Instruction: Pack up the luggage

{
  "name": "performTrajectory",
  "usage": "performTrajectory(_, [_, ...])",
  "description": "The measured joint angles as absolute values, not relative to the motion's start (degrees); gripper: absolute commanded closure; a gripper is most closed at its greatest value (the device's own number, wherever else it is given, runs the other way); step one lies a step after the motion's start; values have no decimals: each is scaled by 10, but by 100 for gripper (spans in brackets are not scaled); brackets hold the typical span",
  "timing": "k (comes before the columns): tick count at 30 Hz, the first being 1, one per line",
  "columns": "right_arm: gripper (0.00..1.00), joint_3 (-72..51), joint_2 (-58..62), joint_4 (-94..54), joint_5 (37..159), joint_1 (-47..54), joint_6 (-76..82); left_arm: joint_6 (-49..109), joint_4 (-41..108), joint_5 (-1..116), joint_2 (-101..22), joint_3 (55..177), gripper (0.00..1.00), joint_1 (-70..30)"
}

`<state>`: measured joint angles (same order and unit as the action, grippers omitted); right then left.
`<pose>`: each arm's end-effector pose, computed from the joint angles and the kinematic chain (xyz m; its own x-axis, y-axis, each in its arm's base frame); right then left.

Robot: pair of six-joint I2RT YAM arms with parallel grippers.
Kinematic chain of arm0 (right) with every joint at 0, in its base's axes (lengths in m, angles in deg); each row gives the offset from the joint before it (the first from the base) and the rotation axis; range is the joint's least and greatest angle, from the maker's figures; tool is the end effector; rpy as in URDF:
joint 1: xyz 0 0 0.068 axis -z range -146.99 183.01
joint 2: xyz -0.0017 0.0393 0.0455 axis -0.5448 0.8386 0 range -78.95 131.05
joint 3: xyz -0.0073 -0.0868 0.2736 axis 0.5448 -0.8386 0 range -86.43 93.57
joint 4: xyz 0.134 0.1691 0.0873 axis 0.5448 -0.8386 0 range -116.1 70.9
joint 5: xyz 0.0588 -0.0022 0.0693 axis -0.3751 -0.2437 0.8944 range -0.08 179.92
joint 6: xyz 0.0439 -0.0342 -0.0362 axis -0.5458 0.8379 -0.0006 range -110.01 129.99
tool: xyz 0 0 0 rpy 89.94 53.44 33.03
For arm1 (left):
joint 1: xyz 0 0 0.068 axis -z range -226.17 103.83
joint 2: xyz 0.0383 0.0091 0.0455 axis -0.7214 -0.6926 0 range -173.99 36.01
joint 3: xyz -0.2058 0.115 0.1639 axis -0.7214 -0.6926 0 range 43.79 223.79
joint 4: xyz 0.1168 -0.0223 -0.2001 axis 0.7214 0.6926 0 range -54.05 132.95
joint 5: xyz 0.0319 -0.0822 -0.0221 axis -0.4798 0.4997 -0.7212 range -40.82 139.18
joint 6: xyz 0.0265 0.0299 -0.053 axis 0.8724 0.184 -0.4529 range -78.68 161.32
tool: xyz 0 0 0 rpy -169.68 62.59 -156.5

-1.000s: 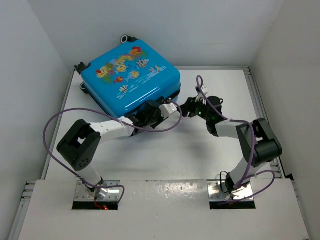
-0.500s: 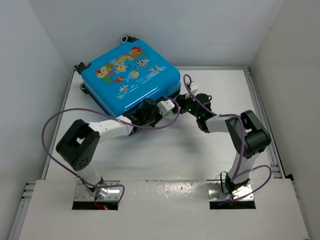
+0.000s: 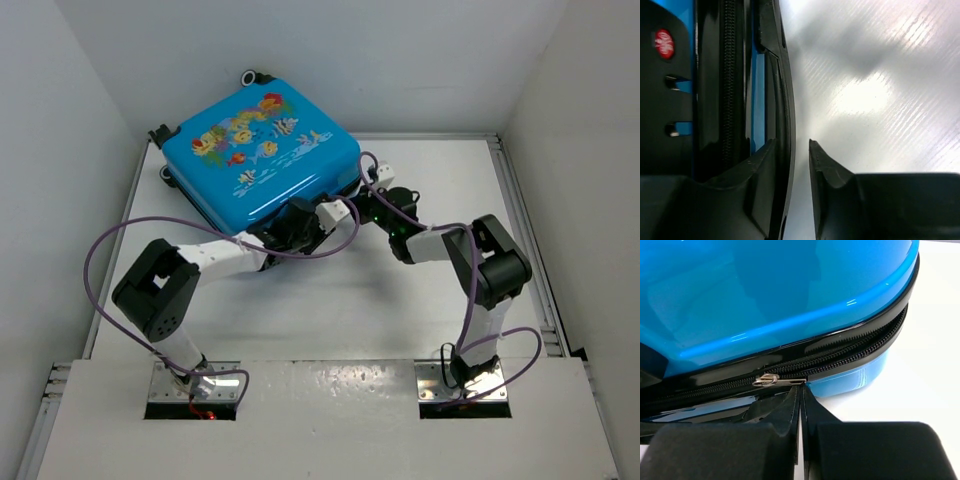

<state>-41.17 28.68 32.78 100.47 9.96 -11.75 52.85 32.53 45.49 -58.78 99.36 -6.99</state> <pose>0.3463 0.1578 0.1943 -0.3596 0.2427 -0.9010 -0.4493 0.8012 0.3952 0.2732 -0.2183 0.2284 -0.3264 0.5233 -0.7872 0.6687 0.7164 0.1989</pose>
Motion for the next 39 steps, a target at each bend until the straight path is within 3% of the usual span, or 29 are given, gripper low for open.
performTrajectory(5, [100, -413, 287, 335, 1010, 100, -116, 528, 329, 437, -591, 994, 43, -57])
performTrajectory(10, [98, -421, 287, 359, 1040, 104, -122, 529, 319, 392, -606, 994, 40, -41])
performTrajectory(14, [52, -432, 278, 370, 1093, 114, -141, 535, 309, 357, -614, 994, 62, -37])
performTrajectory(15, [47, -440, 271, 370, 1108, 119, -142, 540, 306, 349, -616, 994, 70, -37])
performTrajectory(22, [41, -503, 219, 380, 1115, 141, -120, 541, 301, 359, -615, 991, 93, -47])
performTrajectory(25, [38, -504, 220, 379, 1108, 141, -107, 540, 301, 376, -611, 988, 98, -53])
performTrajectory(39, [43, -441, 281, 388, 1074, 93, -86, 524, 302, 397, -607, 986, 100, -59])
